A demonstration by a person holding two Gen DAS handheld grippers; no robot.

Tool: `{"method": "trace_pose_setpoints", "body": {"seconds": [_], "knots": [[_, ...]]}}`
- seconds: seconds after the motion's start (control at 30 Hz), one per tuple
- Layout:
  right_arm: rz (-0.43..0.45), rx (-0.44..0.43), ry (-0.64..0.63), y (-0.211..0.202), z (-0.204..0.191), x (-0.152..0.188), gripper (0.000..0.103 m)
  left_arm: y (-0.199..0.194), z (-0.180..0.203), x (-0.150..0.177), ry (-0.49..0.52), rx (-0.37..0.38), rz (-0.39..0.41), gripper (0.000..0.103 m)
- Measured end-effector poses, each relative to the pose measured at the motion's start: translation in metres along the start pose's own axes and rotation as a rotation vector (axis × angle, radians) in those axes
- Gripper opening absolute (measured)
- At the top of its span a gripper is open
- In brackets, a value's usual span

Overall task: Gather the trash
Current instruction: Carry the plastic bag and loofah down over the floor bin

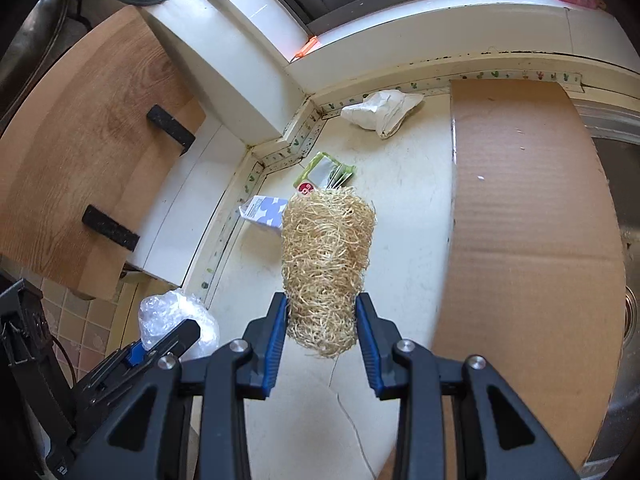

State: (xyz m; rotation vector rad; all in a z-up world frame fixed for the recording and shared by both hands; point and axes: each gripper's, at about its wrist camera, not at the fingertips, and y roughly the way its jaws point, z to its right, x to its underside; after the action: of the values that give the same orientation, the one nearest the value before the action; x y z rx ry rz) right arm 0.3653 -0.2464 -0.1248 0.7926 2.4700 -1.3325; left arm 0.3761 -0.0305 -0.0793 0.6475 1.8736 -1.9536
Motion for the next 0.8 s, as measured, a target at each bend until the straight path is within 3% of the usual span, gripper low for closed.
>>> {"method": "trace_pose_setpoints", "body": {"seconds": [0.4,0.8], "knots": [[0.057,0.066,-0.009,-0.087,-0.044,0.121,0.034,-0.090,-0.023,0.078,0.084,0.104,0.040,0.035],[0.043,0.157,-0.003,-0.134,-0.061,0.250,0.034,-0.147,-0.028,0.177,0.213,0.195,0.031,0.035]]}}
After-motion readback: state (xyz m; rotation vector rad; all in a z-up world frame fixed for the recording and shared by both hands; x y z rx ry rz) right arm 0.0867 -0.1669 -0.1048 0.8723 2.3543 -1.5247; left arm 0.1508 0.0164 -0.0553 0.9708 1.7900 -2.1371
